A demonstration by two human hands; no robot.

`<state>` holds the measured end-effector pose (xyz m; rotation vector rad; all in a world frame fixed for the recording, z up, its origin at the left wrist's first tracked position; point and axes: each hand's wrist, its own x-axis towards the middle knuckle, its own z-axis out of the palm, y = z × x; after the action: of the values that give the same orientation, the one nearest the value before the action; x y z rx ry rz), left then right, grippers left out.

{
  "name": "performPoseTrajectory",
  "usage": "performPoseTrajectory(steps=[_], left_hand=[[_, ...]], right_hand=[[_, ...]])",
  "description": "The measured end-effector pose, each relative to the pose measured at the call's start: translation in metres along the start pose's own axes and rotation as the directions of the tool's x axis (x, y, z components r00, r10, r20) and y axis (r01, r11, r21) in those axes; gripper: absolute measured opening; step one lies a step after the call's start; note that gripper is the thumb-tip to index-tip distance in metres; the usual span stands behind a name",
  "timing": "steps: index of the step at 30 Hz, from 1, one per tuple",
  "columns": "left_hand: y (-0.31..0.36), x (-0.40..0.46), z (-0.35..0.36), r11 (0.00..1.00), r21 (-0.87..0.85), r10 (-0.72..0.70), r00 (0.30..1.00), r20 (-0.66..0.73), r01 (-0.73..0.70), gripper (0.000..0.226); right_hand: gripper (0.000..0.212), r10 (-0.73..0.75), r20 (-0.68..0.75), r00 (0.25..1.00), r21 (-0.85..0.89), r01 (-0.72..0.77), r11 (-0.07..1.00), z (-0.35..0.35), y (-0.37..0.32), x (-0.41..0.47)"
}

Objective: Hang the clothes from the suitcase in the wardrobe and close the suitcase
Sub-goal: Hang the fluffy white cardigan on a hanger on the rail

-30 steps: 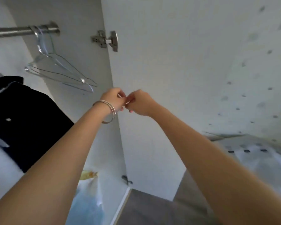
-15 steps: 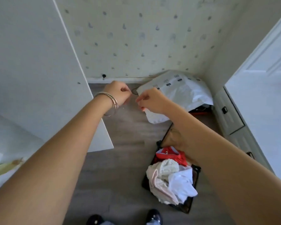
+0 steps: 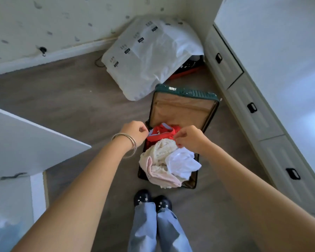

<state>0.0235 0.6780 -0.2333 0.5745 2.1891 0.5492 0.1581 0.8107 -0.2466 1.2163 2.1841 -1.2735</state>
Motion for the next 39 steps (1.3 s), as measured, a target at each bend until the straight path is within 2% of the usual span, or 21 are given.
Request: performPoseTrajectory(steps=[3,5,9,13,17,20,23,26,29,31,34,36,38,39], left_hand=[[-0.023,0.032,0.046,0.997,0.076,-0.017,0.997,0.076,0.011,0.019],[-0.042,0.047,0.071,0.993,0.115,-0.043,0.993,0.114,0.029,0.019],[-0.085,0.087,0.119,0.978,0.192,-0.110,0.981,0.158,0.079,0.020],[-0.124,0.114,0.160,0.963,0.230,-0.180,0.967,0.180,0.137,0.026],[-0.159,0.137,0.192,0.943,0.312,-0.190,0.956,0.223,0.115,0.032],[-0.195,0.164,0.220,0.942,0.289,-0.231,0.955,0.188,0.171,0.031],[-0.221,0.189,0.243,0.943,0.265,-0.247,0.958,0.145,0.203,0.040],[-0.241,0.216,0.264,0.967,0.193,-0.194,0.974,0.117,0.169,0.051],[-0.260,0.242,0.291,0.973,0.228,-0.080,0.982,0.173,0.039,0.066],[-0.266,0.252,0.302,0.957,0.288,-0.050,0.976,0.213,-0.013,0.063],[-0.267,0.267,0.318,0.888,0.458,-0.118,0.952,0.281,-0.025,0.050],[-0.272,0.272,0.324,0.862,0.507,-0.156,0.941,0.300,-0.019,0.045],[-0.280,0.273,0.327,0.842,0.538,-0.217,0.931,0.294,0.026,0.036],[-0.281,0.271,0.325,0.841,0.538,-0.238,0.928,0.285,0.050,0.032]], right_hand=[[0.022,0.138,0.036,0.990,0.032,-0.139,0.990,0.025,0.054,0.023],[0.025,0.200,0.068,0.977,-0.012,-0.200,0.980,0.044,0.086,0.037],[0.034,0.322,0.047,0.946,-0.045,-0.320,0.946,0.085,0.138,0.069],[0.020,0.358,0.122,0.926,-0.064,-0.352,0.934,0.127,0.175,0.093],[0.037,0.367,0.156,0.917,-0.072,-0.360,0.930,0.166,0.203,0.120],[0.042,0.391,0.206,0.897,-0.070,-0.385,0.920,0.202,0.235,0.144],[0.055,0.414,0.226,0.882,-0.069,-0.409,0.910,0.229,0.258,0.159],[0.067,0.435,0.231,0.870,-0.150,-0.410,0.900,0.252,0.280,0.176],[0.073,0.469,0.257,0.845,-0.184,-0.433,0.882,0.270,0.302,0.194],[0.079,0.478,0.269,0.836,-0.209,-0.434,0.876,0.276,0.310,0.200],[0.087,0.494,0.281,0.823,-0.251,-0.434,0.865,0.281,0.322,0.211],[0.068,0.506,0.281,0.815,-0.274,-0.437,0.857,0.282,0.326,0.216],[0.013,0.503,0.300,0.811,-0.306,-0.417,0.856,0.283,0.325,0.217],[0.014,0.498,0.301,0.813,-0.307,-0.412,0.858,0.285,0.323,0.217]])
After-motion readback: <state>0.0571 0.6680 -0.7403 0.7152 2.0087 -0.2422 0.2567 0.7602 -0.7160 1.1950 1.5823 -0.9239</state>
